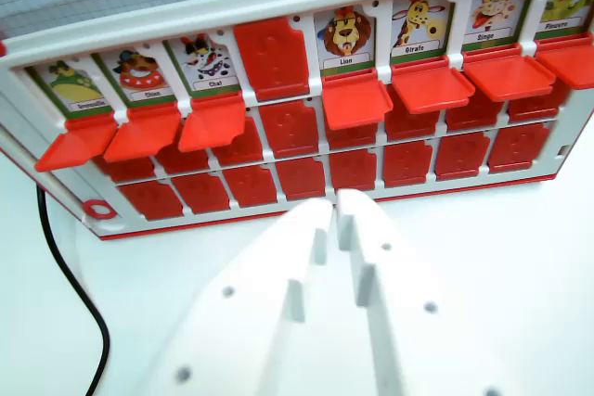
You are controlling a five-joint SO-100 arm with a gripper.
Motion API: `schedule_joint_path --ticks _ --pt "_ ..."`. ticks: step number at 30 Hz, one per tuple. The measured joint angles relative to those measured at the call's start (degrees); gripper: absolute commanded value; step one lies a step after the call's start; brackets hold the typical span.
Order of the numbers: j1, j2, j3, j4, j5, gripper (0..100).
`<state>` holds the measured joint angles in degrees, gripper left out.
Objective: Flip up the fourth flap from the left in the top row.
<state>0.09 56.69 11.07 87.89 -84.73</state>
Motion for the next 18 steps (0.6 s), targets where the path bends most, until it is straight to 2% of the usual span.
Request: schedule_joint_path --ticks 7,12,15,18 --pt "0.26 15.91 2.2 7.47 -2.9 0" --pt "0.18 25.75 6.15 7.56 -3.43 0" --pt "-0.88 29.79 8.61 7.12 -3.43 0" --pt "-1.49 33.22 13.89 4.57 -3.16 0"
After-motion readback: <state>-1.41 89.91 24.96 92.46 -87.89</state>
